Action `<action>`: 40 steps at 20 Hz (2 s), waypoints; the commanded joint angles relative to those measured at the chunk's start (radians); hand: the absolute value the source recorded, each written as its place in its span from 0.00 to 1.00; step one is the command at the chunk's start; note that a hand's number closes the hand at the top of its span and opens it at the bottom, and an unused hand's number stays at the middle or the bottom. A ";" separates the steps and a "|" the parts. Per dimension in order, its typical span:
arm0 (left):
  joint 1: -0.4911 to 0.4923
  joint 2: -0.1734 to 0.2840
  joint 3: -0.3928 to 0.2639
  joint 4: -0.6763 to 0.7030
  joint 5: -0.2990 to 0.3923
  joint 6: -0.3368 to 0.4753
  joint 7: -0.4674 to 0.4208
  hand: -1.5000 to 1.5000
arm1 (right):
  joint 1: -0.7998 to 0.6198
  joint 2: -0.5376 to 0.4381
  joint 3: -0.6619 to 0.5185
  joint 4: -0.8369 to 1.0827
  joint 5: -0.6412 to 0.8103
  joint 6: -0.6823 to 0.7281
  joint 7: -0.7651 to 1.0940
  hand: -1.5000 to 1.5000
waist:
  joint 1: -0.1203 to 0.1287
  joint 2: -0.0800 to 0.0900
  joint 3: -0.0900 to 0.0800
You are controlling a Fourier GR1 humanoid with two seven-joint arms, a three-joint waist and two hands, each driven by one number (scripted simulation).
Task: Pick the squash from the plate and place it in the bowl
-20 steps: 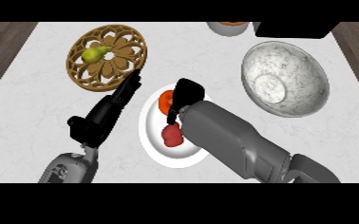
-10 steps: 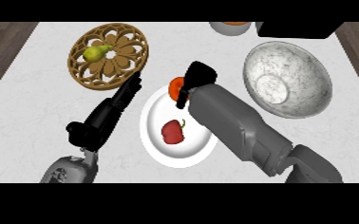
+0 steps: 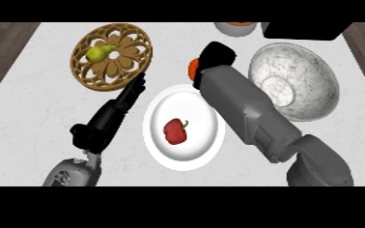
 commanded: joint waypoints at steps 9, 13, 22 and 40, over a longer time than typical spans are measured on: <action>0.028 0.003 0.034 0.015 0.017 -0.003 -0.009 0.50 | -0.239 0.003 0.079 0.082 0.182 -0.324 0.226 1.00 | -0.041 -0.023 0.000; 0.051 0.008 0.033 0.025 0.000 0.000 -0.036 0.50 | -0.276 -0.020 0.035 0.135 0.171 -0.423 0.207 1.00 | -0.050 -0.021 0.000; 0.056 -0.004 0.029 -0.018 0.004 -0.004 -0.007 0.50 | -0.172 -0.095 0.068 0.246 0.241 -0.376 0.179 1.00 | -0.060 -0.019 0.000; 0.070 -0.011 0.047 -0.056 0.002 -0.003 0.038 0.50 | 0.125 -0.356 -0.240 0.020 -0.002 -0.334 -0.222 0.00 | -0.065 -0.018 0.002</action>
